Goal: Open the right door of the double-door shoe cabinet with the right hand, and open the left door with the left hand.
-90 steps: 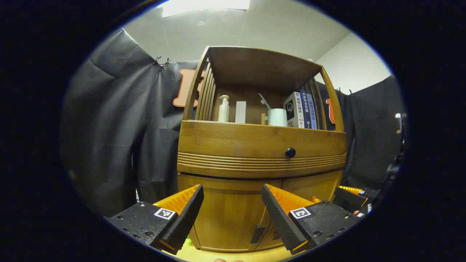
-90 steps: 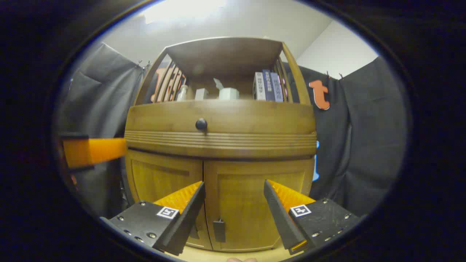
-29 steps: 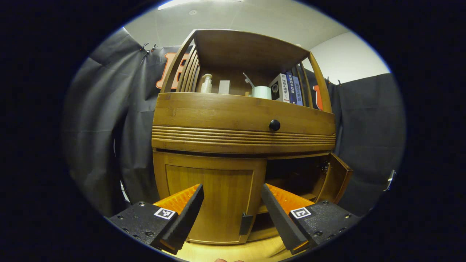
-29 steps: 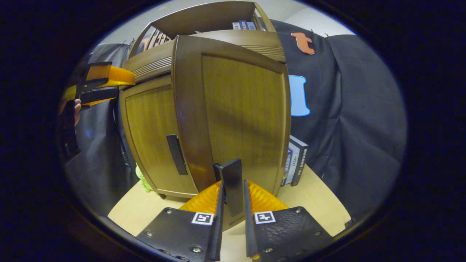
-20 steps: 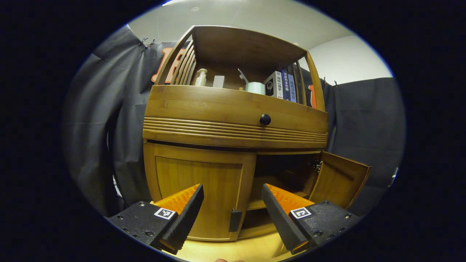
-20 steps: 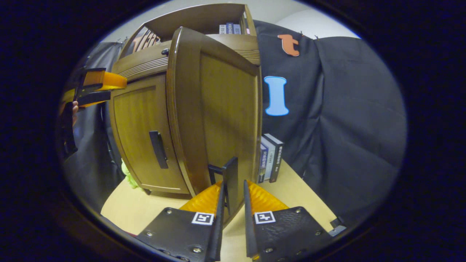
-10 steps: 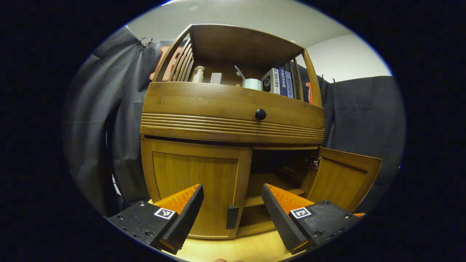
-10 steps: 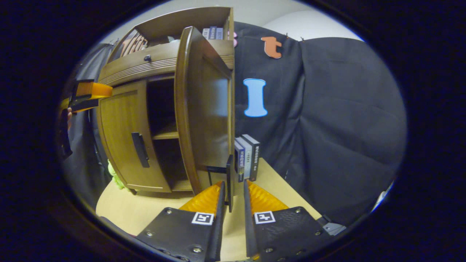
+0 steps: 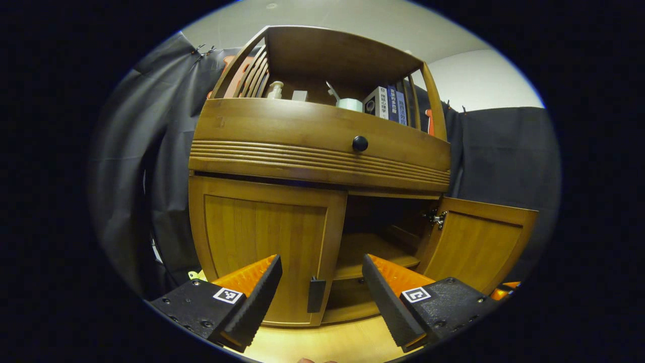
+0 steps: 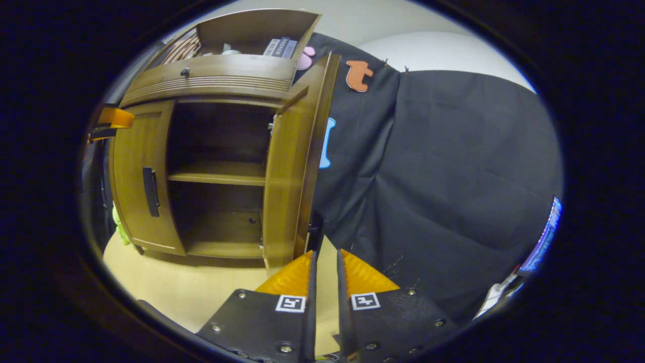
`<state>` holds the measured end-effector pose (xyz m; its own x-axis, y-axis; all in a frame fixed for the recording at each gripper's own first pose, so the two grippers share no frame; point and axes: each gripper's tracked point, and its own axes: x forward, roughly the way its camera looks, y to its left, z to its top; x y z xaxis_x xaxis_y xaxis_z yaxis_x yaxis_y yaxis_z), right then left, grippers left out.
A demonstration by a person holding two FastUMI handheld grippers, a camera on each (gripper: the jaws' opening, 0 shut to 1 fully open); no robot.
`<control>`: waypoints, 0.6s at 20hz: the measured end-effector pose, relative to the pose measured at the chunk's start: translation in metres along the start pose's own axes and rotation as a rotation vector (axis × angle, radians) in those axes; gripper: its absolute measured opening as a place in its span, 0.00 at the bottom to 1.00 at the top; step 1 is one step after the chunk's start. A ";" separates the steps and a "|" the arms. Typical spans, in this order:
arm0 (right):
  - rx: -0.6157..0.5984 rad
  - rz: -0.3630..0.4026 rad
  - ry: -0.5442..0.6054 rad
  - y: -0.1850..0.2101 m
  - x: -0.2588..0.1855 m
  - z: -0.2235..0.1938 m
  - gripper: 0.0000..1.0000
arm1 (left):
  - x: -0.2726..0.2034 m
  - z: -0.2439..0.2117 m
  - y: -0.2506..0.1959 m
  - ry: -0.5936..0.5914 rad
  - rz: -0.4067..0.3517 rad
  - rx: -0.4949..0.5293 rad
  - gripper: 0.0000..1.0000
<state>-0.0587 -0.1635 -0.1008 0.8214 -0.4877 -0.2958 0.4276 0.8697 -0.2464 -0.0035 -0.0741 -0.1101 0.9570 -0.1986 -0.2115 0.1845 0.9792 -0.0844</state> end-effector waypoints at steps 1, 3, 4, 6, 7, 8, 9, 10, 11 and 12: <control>0.002 -0.001 -0.010 0.002 0.000 0.003 0.19 | 0.001 -0.003 0.003 0.003 0.002 -0.002 0.99; 0.015 -0.006 -0.023 0.003 0.000 0.011 0.19 | 0.007 -0.009 0.006 0.004 0.004 0.002 0.99; 0.022 -0.004 -0.031 0.004 -0.002 0.015 0.24 | 0.010 -0.013 0.008 0.000 0.007 0.008 0.99; 0.032 -0.006 -0.048 0.001 -0.005 0.025 0.29 | 0.016 -0.025 0.015 0.007 0.017 0.022 0.98; 0.038 -0.014 -0.058 -0.002 -0.005 0.031 0.30 | 0.020 -0.032 0.019 0.014 0.023 0.027 0.99; 0.045 -0.020 -0.076 -0.005 -0.012 0.040 0.40 | 0.023 -0.041 0.021 0.026 0.030 0.031 0.98; 0.051 -0.025 -0.100 -0.006 -0.017 0.051 0.51 | 0.028 -0.048 0.024 0.039 0.035 0.032 0.98; 0.054 -0.031 -0.121 -0.008 -0.024 0.062 0.58 | 0.033 -0.056 0.025 0.050 0.034 0.033 0.99; 0.055 -0.035 -0.139 -0.009 -0.023 0.070 0.61 | 0.039 -0.063 0.026 0.062 0.033 0.033 0.99; 0.055 -0.036 -0.153 -0.009 -0.028 0.078 0.75 | 0.045 -0.070 0.027 0.070 0.031 0.035 0.99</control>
<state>-0.0563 -0.1519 -0.0181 0.8511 -0.5052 -0.1429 0.4746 0.8567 -0.2022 0.0291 -0.0592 -0.1905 0.9448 -0.1690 -0.2808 0.1637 0.9856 -0.0426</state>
